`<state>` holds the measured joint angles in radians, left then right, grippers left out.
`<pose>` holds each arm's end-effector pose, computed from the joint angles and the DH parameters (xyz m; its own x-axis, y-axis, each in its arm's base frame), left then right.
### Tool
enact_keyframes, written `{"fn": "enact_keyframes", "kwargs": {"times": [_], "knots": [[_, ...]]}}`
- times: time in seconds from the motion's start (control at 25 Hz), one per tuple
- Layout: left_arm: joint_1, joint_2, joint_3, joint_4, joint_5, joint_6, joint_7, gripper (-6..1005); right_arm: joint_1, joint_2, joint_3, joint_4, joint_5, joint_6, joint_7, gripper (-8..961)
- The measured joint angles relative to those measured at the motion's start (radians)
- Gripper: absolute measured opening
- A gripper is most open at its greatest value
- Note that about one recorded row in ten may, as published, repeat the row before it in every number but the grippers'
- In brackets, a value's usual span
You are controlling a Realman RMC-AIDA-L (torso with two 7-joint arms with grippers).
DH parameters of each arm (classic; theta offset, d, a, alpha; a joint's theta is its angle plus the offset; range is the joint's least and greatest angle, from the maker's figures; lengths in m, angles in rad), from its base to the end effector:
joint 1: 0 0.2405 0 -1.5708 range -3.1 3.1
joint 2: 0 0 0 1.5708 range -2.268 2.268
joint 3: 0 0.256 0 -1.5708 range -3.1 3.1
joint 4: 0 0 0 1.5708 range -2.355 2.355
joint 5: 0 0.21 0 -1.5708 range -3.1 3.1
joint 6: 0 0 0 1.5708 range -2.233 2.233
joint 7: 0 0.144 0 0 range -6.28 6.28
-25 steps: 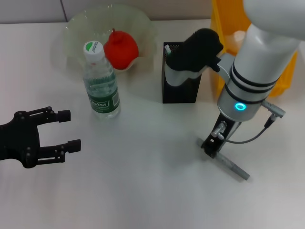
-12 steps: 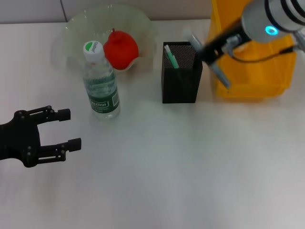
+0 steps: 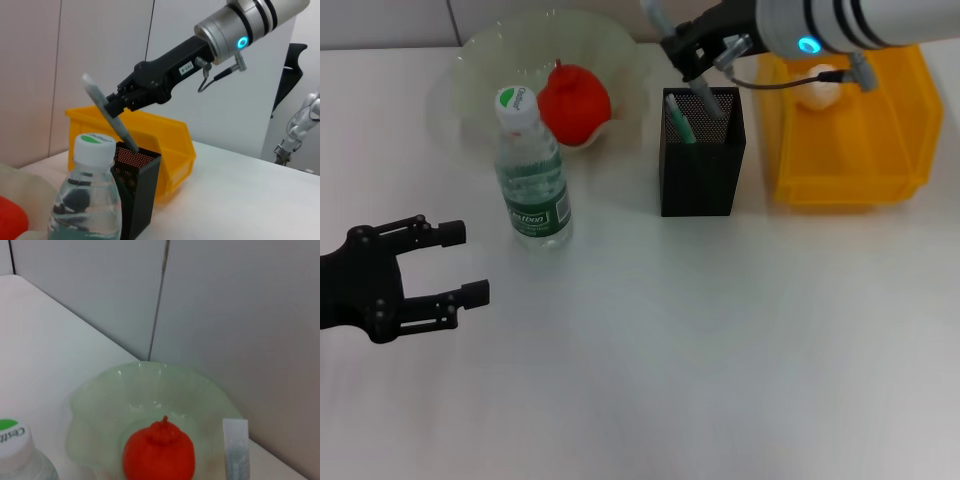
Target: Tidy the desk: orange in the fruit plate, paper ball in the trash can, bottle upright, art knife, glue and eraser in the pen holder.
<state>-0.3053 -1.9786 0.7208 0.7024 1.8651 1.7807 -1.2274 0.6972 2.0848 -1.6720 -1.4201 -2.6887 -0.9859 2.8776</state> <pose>-0.3108 0.2630 0.0510 0.7971 0.2505 0.5493 0.3981 -0.9021 -0.1663 0.0721 0.4039 -0.0285 0.9104 -0.3857 -0.1500 -0.3880 -0.6698 -0.6331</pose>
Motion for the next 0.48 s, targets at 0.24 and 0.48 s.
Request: {"fn": "enact_keyframes", "kwargs": {"times": [0.24,0.48], "knots": [[0.0,-0.001,-0.013,0.0,0.0,0.0,0.0,799,0.008,0.001,-0.028,0.067,0.019,0.048,0.0,131],[0.0,0.0,-0.027,0.0,0.001,0.001,0.006,799,-0.011,0.004,-0.037,0.09,0.023,0.072,0.003,170]]}}
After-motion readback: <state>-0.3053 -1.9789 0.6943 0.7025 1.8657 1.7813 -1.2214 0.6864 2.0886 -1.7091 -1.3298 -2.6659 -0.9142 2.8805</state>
